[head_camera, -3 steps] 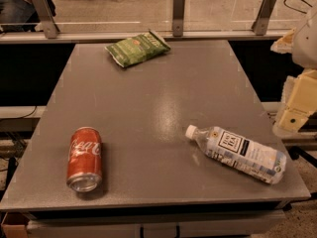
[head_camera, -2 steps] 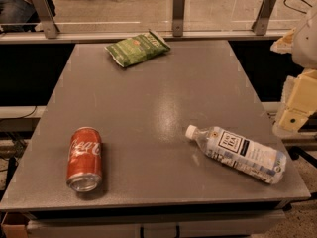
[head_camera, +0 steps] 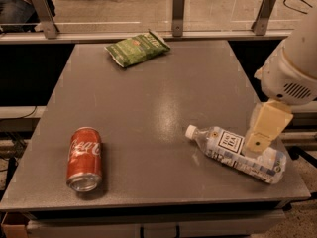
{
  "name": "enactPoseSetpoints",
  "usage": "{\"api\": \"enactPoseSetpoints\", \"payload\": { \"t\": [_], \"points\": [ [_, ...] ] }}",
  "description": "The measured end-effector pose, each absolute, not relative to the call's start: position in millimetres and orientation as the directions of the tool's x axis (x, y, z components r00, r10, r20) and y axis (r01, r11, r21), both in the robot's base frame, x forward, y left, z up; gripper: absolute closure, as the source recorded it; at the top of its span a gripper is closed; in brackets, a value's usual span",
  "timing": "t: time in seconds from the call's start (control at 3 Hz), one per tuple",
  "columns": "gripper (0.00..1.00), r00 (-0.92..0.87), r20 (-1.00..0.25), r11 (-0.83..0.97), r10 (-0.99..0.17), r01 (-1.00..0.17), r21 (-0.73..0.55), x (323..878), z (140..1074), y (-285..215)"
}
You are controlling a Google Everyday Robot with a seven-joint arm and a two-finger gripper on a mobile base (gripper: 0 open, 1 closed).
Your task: Place blue plastic bottle upright
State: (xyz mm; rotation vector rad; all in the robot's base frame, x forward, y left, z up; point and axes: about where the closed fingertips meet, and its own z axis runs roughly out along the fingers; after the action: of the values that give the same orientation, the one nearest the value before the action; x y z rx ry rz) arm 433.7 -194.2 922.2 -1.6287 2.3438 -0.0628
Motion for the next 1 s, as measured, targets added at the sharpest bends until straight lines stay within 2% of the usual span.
{"api": "enactPoseSetpoints", "payload": {
  "t": [0.67,1.0],
  "points": [
    [0.00,-0.417,-0.212,0.445,-0.884,-0.890,-0.104,428,856,-154],
    [0.17,-0.451,-0.202,0.470,-0.869,-0.881,-0.053,423,834,-141]
  ]
}}
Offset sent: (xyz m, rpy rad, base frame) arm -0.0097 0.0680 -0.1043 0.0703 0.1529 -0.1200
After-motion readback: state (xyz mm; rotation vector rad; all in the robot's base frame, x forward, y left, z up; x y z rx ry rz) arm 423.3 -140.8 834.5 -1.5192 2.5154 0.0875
